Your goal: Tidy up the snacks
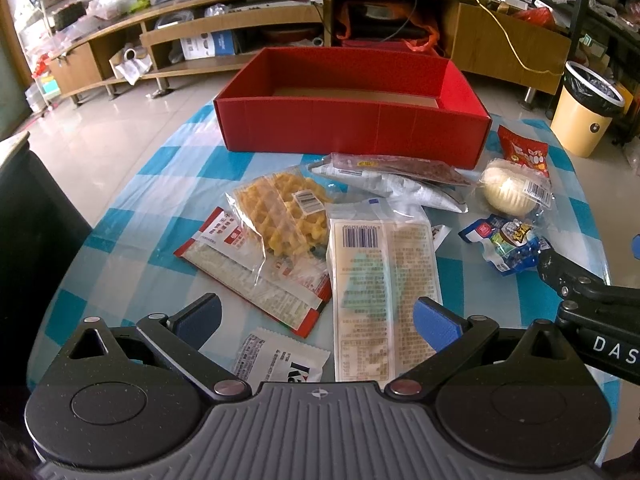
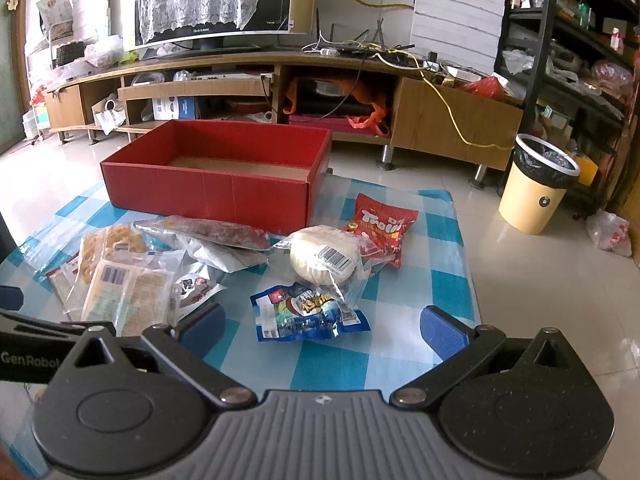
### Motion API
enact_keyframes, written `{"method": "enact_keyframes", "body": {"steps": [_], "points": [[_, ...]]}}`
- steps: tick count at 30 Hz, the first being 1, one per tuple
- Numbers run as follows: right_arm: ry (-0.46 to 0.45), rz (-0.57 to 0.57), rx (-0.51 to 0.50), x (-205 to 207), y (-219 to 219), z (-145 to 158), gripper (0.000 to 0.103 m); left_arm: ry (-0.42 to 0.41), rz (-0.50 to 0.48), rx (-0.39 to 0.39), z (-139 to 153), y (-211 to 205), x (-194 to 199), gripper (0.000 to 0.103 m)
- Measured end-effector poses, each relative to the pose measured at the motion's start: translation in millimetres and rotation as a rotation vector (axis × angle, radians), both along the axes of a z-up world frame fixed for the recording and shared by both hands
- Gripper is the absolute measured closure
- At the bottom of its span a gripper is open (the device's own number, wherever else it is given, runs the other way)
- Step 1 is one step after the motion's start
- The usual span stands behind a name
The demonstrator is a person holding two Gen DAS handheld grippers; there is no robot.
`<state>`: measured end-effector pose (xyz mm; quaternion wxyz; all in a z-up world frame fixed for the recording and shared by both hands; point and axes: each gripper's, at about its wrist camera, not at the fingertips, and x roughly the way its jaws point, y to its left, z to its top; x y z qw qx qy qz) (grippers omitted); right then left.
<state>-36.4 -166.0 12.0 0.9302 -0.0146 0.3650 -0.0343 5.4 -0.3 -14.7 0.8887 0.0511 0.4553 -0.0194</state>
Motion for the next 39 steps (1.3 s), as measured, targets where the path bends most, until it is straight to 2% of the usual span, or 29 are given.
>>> {"method": "enact_keyframes", "body": {"steps": [39], "points": [[0.056,-0.016,0.017,4.7,-9.3,-5.4,0.000,0.020,0.002,0.024,-4.1,-10.5,3.0,0.001]]}}
